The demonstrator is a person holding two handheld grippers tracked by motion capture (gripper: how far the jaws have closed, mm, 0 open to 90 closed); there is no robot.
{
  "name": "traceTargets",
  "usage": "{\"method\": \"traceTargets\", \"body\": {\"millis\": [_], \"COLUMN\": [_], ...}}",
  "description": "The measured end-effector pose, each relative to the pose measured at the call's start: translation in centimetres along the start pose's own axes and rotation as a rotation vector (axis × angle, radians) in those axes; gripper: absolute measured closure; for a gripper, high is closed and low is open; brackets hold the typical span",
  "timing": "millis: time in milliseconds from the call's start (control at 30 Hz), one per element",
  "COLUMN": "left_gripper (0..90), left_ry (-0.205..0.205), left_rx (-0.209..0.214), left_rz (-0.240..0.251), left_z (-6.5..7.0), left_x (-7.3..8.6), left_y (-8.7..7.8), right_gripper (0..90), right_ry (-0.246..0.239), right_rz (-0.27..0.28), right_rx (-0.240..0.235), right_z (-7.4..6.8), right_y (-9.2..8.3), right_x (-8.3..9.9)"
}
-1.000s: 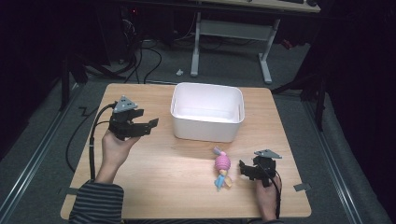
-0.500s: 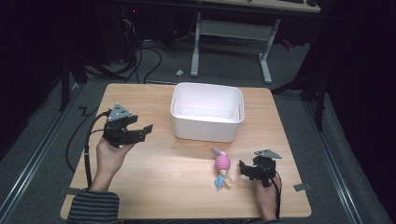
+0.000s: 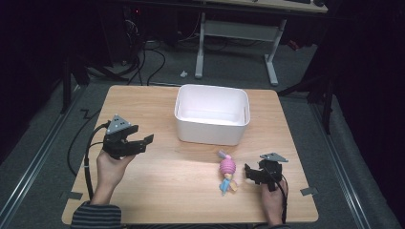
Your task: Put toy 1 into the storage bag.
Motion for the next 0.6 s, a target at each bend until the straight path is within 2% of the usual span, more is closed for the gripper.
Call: {"method": "traceTargets", "body": {"millis": [233,400,600], "left_gripper": [32.6,33.4,32.9], "left_ry": [-0.011,-0.004,-0.021], "left_rx": [0.003,0.019,0.036], "left_rz": [-0.01,-0.028,-0.044], "left_z": [0.3,1.1,1.7], "left_x": [0.8,1.6,2.6], "left_y": [0.2,0.8,1.7], "right_gripper": [14.8,14.8,14.8], "right_ry": [0.001,0.0,0.0], "right_rz": [0.0,0.0,0.0], "right_rx": [0.0,0.0,0.0], "right_z": [0.0,0.0,0.0], "right_y": [0.0,0.0,0.0], "right_x": [0.0,0.0,0.0]}}
Point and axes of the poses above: each handheld gripper's, and its own axes: y roughly forward along the jaws, x roughly out of its underside, z roughly to its right, the point moved 9 cm from there along y, roughly forward along the jaws, and after that the axes turned 15 degrees about y, right-handed, at the moved point
